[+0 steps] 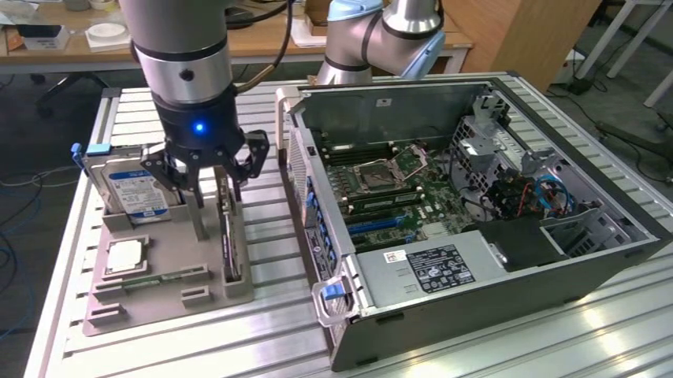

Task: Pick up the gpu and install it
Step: 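Pick up the gpu and move the gpu toward the slot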

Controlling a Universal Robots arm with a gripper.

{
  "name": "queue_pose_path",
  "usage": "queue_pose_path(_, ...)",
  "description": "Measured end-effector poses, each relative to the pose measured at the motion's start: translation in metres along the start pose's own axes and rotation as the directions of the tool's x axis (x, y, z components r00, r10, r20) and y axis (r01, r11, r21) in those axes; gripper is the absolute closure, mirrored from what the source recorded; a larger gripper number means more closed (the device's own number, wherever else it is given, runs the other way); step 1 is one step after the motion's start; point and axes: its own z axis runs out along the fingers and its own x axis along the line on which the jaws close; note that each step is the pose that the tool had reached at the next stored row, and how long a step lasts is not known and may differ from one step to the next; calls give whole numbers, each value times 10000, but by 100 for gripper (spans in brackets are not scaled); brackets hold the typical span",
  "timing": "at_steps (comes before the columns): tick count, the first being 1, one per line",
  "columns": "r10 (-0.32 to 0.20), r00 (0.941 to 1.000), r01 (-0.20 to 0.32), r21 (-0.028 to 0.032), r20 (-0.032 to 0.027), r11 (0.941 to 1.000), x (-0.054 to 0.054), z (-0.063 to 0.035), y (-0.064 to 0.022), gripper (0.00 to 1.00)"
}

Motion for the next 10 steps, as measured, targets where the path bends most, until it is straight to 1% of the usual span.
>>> queue_pose_path(10, 73, 10000, -73, 1, 4, 10000, 1, 52, -5, 47)
